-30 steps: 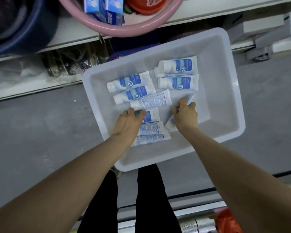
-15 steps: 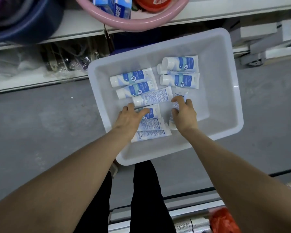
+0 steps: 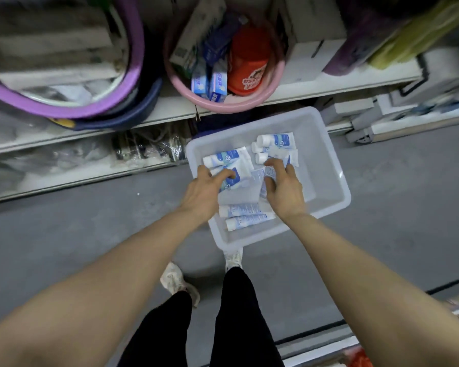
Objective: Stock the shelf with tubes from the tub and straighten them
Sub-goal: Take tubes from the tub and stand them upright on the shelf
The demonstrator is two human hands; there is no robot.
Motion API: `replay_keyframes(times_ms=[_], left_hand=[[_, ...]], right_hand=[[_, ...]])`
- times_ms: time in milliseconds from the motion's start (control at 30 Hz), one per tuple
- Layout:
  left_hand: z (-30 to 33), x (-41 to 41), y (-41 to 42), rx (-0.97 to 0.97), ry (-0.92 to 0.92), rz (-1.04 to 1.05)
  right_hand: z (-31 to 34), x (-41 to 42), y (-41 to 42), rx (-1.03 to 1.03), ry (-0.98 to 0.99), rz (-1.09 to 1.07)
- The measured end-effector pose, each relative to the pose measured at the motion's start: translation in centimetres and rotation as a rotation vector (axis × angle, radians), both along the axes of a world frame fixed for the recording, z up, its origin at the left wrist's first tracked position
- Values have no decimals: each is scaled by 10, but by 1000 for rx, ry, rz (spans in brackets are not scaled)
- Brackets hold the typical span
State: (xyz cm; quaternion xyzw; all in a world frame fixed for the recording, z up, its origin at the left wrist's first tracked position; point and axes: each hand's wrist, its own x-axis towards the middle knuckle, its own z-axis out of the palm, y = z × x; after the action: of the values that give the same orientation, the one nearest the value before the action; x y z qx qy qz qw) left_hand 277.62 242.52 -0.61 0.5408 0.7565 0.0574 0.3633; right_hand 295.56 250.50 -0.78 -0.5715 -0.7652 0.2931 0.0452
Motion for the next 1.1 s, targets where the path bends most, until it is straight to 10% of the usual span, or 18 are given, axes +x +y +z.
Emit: replay_keyframes(times_ms=[1100], left_hand=[[467, -287, -125, 1229, 159, 466]], right_hand=[[492, -304, -59, 863, 529, 610]])
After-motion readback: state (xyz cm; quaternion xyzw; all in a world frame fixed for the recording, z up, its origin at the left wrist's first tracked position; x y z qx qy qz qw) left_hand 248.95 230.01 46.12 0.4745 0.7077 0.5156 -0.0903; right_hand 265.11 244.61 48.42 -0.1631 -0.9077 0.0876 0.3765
